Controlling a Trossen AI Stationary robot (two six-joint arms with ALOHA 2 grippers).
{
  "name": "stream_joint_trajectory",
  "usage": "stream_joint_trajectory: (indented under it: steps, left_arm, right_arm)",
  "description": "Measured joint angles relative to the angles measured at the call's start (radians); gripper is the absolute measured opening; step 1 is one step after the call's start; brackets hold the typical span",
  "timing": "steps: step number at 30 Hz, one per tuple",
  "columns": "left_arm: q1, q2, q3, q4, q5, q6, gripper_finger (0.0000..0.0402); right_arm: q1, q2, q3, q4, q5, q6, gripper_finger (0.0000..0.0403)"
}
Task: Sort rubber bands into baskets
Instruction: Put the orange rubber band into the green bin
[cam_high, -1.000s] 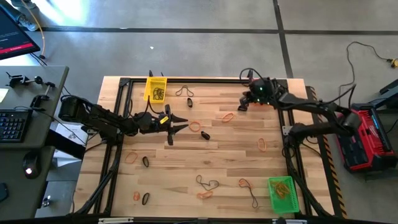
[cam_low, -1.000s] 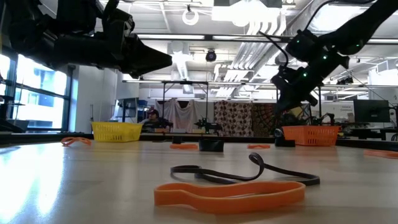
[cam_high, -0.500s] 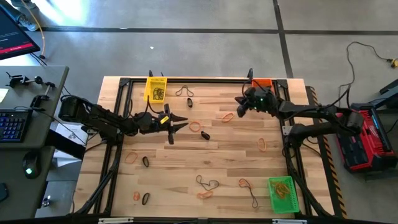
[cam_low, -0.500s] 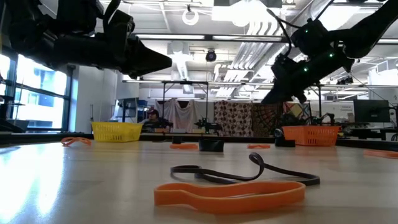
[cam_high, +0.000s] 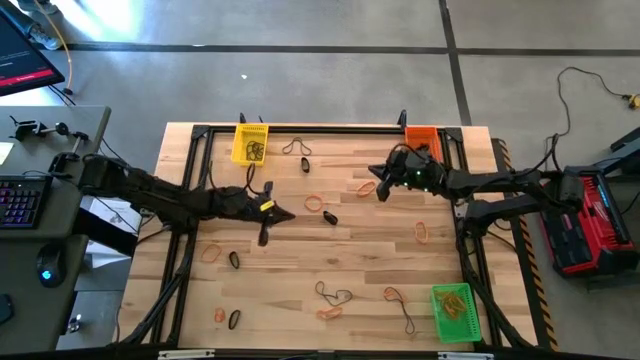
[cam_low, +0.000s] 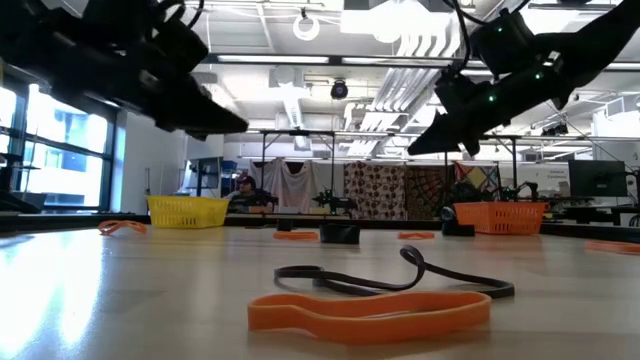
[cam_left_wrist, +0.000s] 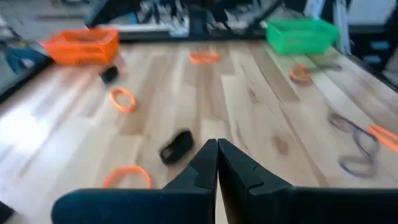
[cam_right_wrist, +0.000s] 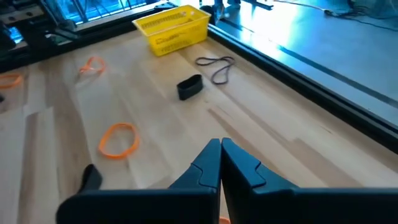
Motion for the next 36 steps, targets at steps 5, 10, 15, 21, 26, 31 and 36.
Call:
stream_joint_trajectory:
  steps: [5, 10, 15, 21, 26, 31, 36]
  left_arm:
    - [-0.067, -0.108, 0.021, -0.253, -0.002, -0.059, 0.0001]
    - [-0.153, -0.168, 0.103, -0.506, -0.023, -0.094, 0.0000]
    - [-0.239, -0.177, 0.188, -0.668, -0.038, -0.107, 0.0000]
    - [-0.346, -0.177, 0.266, -0.885, -0.040, -0.144, 0.0000]
    - [-0.452, -0.176, 0.295, -1.007, -0.026, -0.233, 0.0000]
    - [-0.562, -0.177, 0.297, -1.066, -0.002, -0.362, 0.0000]
    - [-0.685, -0.175, 0.297, -1.085, -0.008, -0.519, 0.0000]
  right_arm:
    - [0.064, 0.000, 0.000, 0.000, 0.010, 0.001, 0.0000]
    - [0.118, 0.000, 0.001, 0.008, 0.073, 0.001, 0.0000]
    - [0.157, 0.000, 0.001, 0.007, 0.144, 0.001, 0.0000]
    - [0.187, 0.000, 0.001, 0.007, 0.145, 0.001, 0.0000]
    - [0.193, 0.000, 0.001, 0.008, 0.145, 0.001, 0.0000]
    - [0.193, 0.000, 0.001, 0.007, 0.146, 0.001, 0.0000]
    - [0.193, 0.000, 0.001, 0.006, 0.146, 0.002, 0.0000]
